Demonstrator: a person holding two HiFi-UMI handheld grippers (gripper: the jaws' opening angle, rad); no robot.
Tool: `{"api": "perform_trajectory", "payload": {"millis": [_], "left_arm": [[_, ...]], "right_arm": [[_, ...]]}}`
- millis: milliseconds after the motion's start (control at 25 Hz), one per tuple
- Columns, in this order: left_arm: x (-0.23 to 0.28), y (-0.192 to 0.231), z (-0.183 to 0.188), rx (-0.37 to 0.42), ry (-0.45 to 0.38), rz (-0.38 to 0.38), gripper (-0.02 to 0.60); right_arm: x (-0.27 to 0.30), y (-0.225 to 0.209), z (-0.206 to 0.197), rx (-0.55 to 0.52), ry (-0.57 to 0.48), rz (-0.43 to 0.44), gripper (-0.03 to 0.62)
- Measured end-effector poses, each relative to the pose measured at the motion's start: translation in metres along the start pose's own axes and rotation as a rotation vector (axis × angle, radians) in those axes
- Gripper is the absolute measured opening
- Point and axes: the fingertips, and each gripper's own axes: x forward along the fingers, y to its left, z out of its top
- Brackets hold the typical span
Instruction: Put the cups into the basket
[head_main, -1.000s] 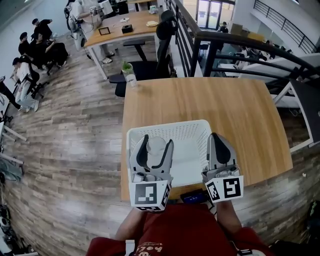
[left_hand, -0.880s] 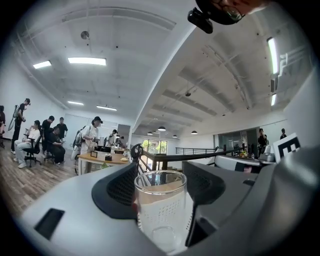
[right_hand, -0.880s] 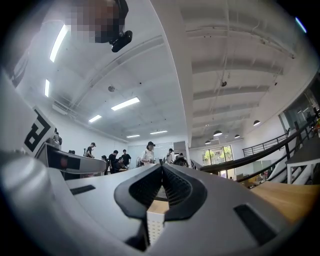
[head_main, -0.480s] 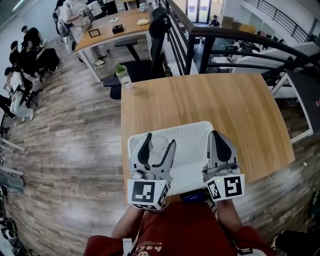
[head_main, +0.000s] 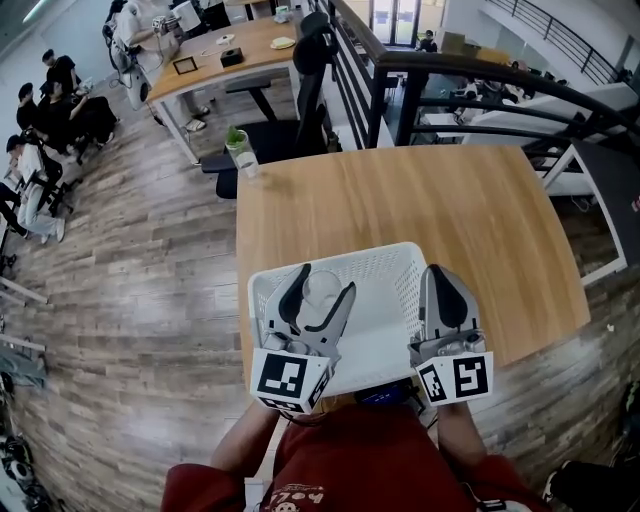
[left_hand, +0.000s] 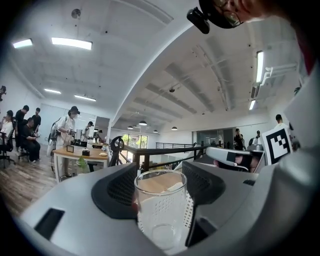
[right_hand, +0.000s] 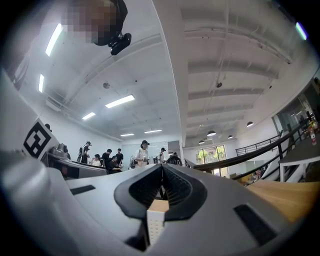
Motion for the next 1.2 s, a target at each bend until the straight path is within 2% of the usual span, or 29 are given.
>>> {"api": "perform_trajectory", "payload": {"millis": [160, 520, 840, 1200], "left_arm": [[0.003, -0.007, -0.009, 0.002, 0.020, -0.044, 0.291], [0.007, -0.018, -0.024, 0.072, 0.075, -0.114, 0.291], [0.014, -0.030, -0.045, 0.134, 0.148, -0.183, 0.291], [0.025, -0.039, -0.070, 0.168, 0.235, -0.245, 0.291]], "right_arm": [[-0.004, -0.003, -0.003, 0.014, 0.001, -0.011, 0.011], [-0.009, -0.003, -0.006, 0.021, 0.001, -0.021, 0.011], [-0.008, -0.003, -0.007, 0.019, 0.012, -0.017, 0.011], [-0.009, -0.005, -0.010, 0.009, 0.023, -0.020, 0.011]]}}
